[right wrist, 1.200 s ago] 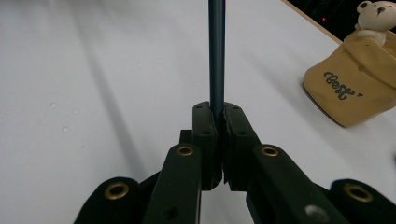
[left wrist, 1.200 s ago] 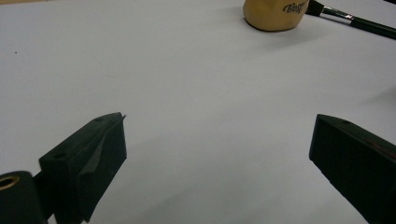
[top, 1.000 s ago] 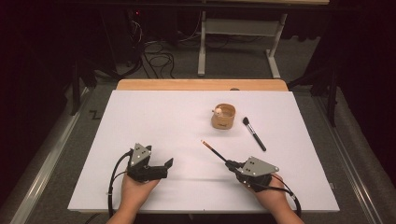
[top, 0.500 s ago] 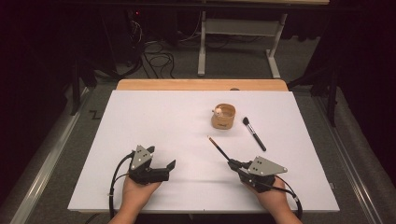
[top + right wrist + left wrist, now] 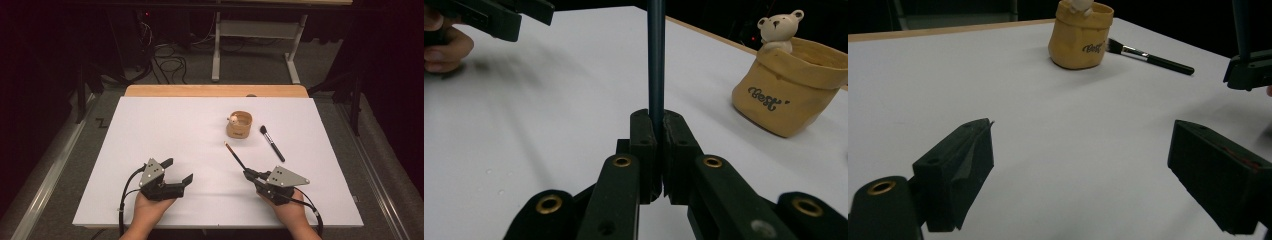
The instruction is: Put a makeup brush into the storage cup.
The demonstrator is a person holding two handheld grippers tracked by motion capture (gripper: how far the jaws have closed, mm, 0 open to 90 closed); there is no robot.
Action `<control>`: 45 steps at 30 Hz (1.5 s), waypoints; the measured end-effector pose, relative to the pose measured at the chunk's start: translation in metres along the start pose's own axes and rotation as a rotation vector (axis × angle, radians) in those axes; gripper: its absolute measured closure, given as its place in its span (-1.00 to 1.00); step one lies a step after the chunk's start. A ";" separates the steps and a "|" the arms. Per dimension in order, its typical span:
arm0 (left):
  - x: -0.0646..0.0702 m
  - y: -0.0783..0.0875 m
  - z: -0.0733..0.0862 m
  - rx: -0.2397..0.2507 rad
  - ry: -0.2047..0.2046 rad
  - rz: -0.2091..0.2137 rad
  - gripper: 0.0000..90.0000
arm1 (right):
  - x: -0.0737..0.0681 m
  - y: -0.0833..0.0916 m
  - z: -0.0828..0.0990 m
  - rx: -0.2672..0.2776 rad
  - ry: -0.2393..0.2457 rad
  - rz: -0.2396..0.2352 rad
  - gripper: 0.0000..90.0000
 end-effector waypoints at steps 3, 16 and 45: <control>0.003 0.001 -0.003 0.005 0.009 0.012 -0.73 | -0.001 0.000 -0.003 0.018 -0.015 -0.014 0.92; 0.018 0.001 -0.019 0.017 -0.019 0.077 -0.68 | -0.013 0.002 -0.021 0.083 0.013 -0.027 0.92; 0.039 -0.002 -0.051 0.042 -0.033 0.154 -0.63 | -0.027 -0.019 -0.027 0.064 0.043 -0.049 0.92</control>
Point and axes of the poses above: each handheld gripper's, and its own axes: y roughly backward along the jaws, z roughly out of its underside, x roughly to its right, the point moved 7 cm from there along -y, roughly forward along the jaws, and after that the axes turned 11 degrees about -x, right-handed, at the moved point
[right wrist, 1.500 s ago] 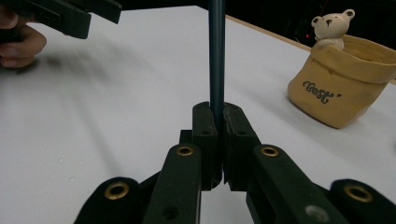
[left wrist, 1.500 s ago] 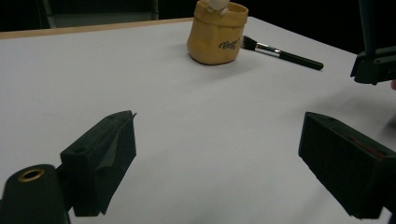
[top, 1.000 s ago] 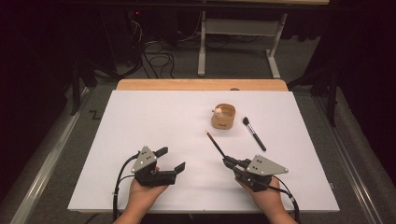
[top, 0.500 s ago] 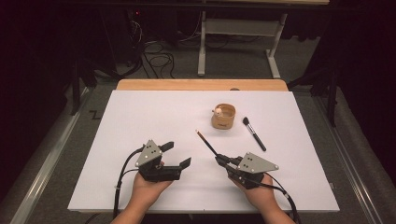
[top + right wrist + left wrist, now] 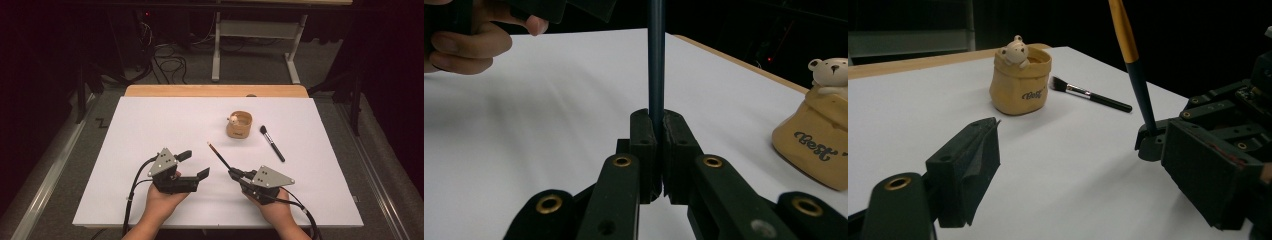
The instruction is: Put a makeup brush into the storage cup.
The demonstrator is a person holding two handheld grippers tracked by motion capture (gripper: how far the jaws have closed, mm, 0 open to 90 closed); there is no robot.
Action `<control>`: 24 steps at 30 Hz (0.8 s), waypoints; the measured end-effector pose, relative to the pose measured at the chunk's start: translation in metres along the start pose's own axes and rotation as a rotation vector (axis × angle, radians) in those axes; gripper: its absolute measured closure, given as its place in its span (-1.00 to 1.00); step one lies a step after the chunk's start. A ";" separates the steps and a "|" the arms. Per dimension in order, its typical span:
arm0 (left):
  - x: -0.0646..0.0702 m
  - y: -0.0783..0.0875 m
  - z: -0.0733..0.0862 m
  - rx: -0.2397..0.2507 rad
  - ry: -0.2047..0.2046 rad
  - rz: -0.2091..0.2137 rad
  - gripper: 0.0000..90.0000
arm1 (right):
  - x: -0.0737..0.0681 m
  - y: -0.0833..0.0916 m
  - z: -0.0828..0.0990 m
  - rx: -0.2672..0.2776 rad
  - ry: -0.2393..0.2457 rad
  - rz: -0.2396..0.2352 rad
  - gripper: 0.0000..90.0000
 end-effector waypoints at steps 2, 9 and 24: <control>0.001 0.000 -0.001 0.007 -0.005 -0.001 -0.63 | 0.000 0.000 0.000 -0.001 -0.004 0.001 0.92; 0.004 0.000 -0.007 0.018 -0.001 0.015 -0.61 | -0.003 -0.003 -0.001 0.002 0.000 0.000 0.92; 0.010 -0.007 -0.017 0.017 -0.004 0.049 -0.37 | -0.007 -0.010 -0.002 0.021 -0.011 -0.024 0.92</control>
Point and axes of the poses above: each handheld gripper's, and its own axes: y roughly backward along the jaws, z roughly out of its underside, x roughly to its right, the point moved 7 cm from there along -y, roughly forward along the jaws, and after that the axes turned 11 degrees about -x, right-handed, at the moved point
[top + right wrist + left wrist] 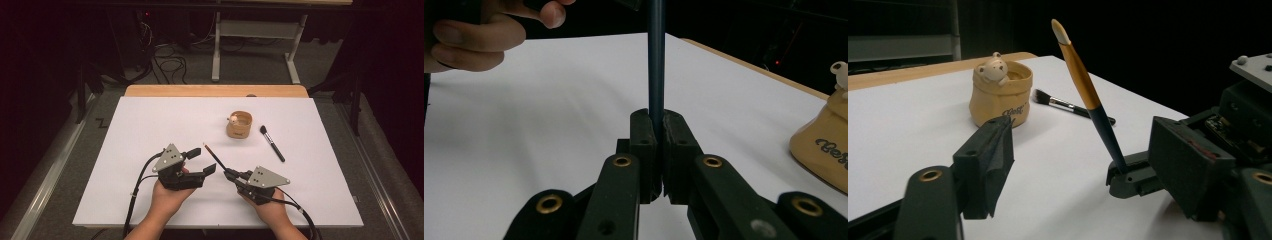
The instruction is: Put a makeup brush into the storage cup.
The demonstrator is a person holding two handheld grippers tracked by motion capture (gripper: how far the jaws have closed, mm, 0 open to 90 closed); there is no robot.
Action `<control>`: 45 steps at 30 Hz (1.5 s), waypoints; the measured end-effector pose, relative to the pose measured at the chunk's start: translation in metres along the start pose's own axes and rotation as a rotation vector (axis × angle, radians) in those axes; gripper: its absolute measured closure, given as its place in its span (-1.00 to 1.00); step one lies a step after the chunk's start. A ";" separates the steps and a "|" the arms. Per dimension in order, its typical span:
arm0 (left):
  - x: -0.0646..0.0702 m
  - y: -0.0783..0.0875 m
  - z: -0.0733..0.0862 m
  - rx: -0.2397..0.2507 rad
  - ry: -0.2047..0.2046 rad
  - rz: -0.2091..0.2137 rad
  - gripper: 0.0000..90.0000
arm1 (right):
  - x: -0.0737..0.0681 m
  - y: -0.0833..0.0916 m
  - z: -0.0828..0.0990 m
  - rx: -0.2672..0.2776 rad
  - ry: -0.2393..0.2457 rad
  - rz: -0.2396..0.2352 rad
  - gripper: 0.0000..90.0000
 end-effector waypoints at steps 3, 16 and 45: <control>-0.002 0.000 -0.002 0.008 0.018 0.012 -0.26 | 0.000 0.000 0.001 -0.011 0.005 0.005 0.92; -0.004 -0.002 -0.005 0.021 0.041 0.041 0.08 | -0.002 -0.002 0.002 -0.018 0.005 0.001 0.92; -0.001 -0.004 -0.006 0.049 0.059 0.086 0.72 | -0.003 -0.008 0.005 -0.046 0.035 0.010 0.92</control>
Point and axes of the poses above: each handheld gripper's, and its own axes: y roughly backward along the jaws, z roughly out of its underside, x roughly to its right, the point moved 7 cm from there along -y, roughly forward along the jaws, and after that the axes turned 11 degrees about -x, right-handed, at the moved point
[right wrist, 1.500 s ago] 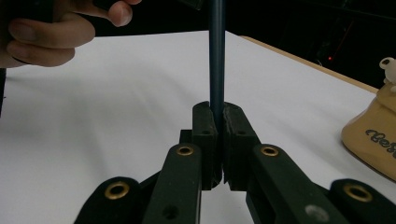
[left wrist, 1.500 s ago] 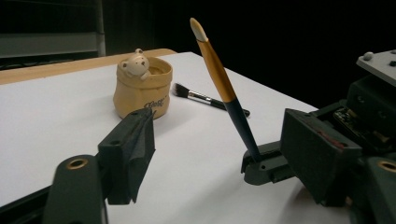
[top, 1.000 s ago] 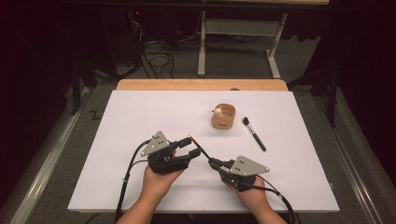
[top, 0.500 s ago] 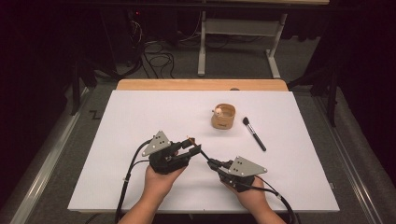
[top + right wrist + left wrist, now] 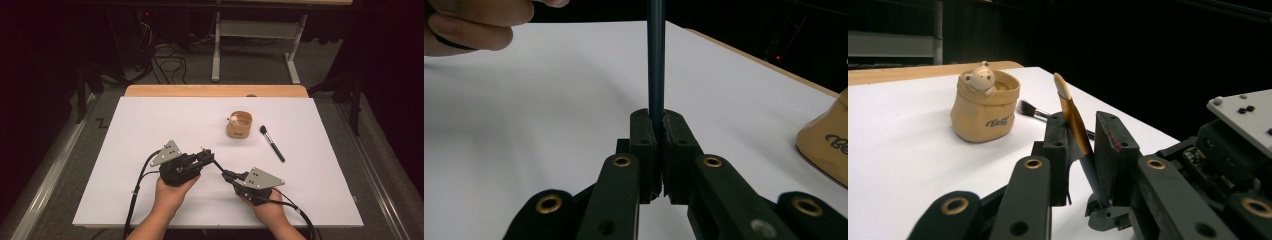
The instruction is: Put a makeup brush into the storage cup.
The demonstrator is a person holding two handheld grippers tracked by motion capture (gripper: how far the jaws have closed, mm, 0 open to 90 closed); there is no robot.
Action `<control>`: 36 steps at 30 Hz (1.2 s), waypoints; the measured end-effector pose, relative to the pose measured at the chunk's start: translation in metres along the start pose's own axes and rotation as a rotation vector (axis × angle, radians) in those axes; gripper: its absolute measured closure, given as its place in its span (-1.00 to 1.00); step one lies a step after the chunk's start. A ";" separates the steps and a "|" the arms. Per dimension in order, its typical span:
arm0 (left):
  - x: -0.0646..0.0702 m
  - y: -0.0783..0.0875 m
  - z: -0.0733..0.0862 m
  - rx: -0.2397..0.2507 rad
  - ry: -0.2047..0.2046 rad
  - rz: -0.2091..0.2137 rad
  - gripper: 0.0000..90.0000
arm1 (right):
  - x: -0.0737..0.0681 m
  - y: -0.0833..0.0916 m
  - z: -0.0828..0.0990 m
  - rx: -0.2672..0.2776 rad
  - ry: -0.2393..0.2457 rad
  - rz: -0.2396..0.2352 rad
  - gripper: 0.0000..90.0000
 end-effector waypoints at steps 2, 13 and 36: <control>0.001 0.000 0.000 0.003 -0.002 0.004 0.74 | 0.000 -0.001 0.000 -0.002 0.008 0.005 0.92; 0.008 -0.004 0.002 -0.003 -0.028 0.038 0.84 | 0.001 -0.005 0.004 -0.030 0.015 0.016 0.90; 0.011 -0.002 0.002 0.010 -0.068 0.004 0.87 | 0.008 0.006 -0.007 0.042 -0.062 -0.007 0.36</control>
Point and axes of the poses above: each handheld gripper's, and its own axes: y roughly backward along the jaws, z roughly out of its underside, x roughly to its right, the point moved 7 cm from there along -y, roughly forward along the jaws, and after that the axes turned 11 degrees about -x, right-handed, at the moved point
